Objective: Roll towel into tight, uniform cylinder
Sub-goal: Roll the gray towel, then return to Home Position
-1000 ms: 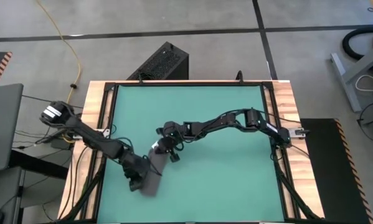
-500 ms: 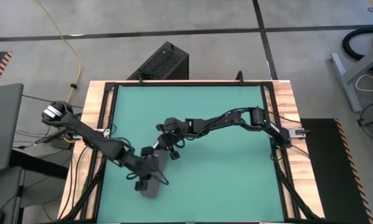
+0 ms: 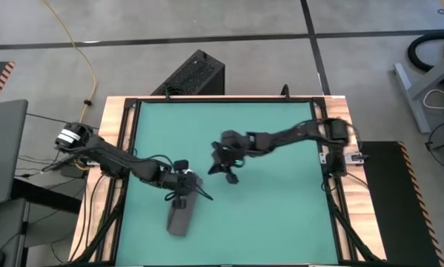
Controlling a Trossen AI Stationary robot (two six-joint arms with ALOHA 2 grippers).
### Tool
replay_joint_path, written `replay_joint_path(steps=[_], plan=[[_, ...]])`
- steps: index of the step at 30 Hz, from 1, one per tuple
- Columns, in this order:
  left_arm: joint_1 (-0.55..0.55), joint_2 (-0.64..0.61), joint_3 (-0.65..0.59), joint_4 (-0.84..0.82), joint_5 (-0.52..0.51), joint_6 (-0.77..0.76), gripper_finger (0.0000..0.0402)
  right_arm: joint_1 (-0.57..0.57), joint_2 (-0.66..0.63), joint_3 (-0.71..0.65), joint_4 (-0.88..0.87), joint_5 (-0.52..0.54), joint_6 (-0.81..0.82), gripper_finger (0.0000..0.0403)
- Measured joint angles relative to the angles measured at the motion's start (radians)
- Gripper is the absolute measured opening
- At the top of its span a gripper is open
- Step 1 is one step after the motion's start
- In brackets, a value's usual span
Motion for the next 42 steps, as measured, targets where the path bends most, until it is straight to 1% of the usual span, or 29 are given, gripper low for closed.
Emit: replay_joint_path(steps=[3, 4, 6, 9, 12, 15, 19, 22, 26, 29, 31, 32, 36, 39, 41, 42], plan=[[0.009, -0.001, -0.074, 0.065, -0.003, -0.031, 0.0033, 0.014, -0.127, -0.194, 0.153, 0.062, 0.066, 0.0018], [0.013, -0.002, -0.097, 0.088, -0.007, -0.043, 0.0026, 0.022, -0.166, -0.258, 0.204, 0.069, 0.086, 0.0018], [0.018, -0.013, -0.128, 0.100, -0.022, -0.076, 0.0012, 0.048, -0.235, -0.366, 0.296, 0.108, 0.121, 0.0018], [0.020, -0.050, -0.151, 0.069, -0.052, -0.130, 0.0002, 0.095, -0.325, -0.499, 0.396, 0.188, 0.161, 0.0018], [0.015, -0.097, -0.163, 0.003, -0.059, -0.198, 0.0003, 0.140, -0.386, -0.582, 0.425, 0.262, 0.192, 0.0018], [-0.022, -0.130, -0.168, -0.006, -0.057, -0.212, 0.0003, 0.180, -0.423, -0.622, 0.427, 0.347, 0.205, 0.0018], [-0.068, -0.174, -0.167, 0.000, -0.025, -0.221, 0.0004, 0.225, -0.447, -0.629, 0.422, 0.431, 0.206, 0.0018], [-0.101, -0.229, -0.140, 0.017, -0.078, -0.214, 0.0004, 0.235, -0.472, -0.629, 0.421, 0.449, 0.192, 0.0018], [-0.122, -0.324, -0.114, 0.070, -0.161, -0.142, 0.0004, 0.220, -0.525, -0.629, 0.420, 0.457, 0.191, 0.0019], [-0.106, -0.386, -0.115, 0.136, -0.240, -0.046, 0.0004, 0.200, -0.580, -0.629, 0.406, 0.457, 0.195, 0.0023], [-0.066, -0.412, -0.120, 0.187, -0.254, 0.032, 0.0004, 0.178, -0.624, -0.628, 0.381, 0.457, 0.202, 0.0025], [-0.036, -0.420, -0.125, 0.229, -0.237, 0.071, 0.0004, 0.164, -0.648, -0.628, 0.353, 0.457, 0.203, 0.0026], [0.134, -0.466, -0.194, 0.393, -0.023, 0.180, 0.0001, 0.100, -0.729, -0.628, 0.269, 0.463, 0.203, 0.0025], [0.276, -0.535, -0.286, 0.486, 0.119, 0.199, 0.0000, 0.044, -0.756, -0.627, 0.230, 0.461, 0.204, 0.0024], [0.352, -0.605, -0.354, 0.548, 0.179, 0.198, 0.0000, 0.013, -0.762, -0.628, 0.187, 0.454, 0.203, 0.0025], [0.380, -0.651, -0.386, 0.554, 0.198, 0.194, 0.0000, 0.000, -0.770, -0.628, 0.151, 0.453, 0.204, 0.0026]])
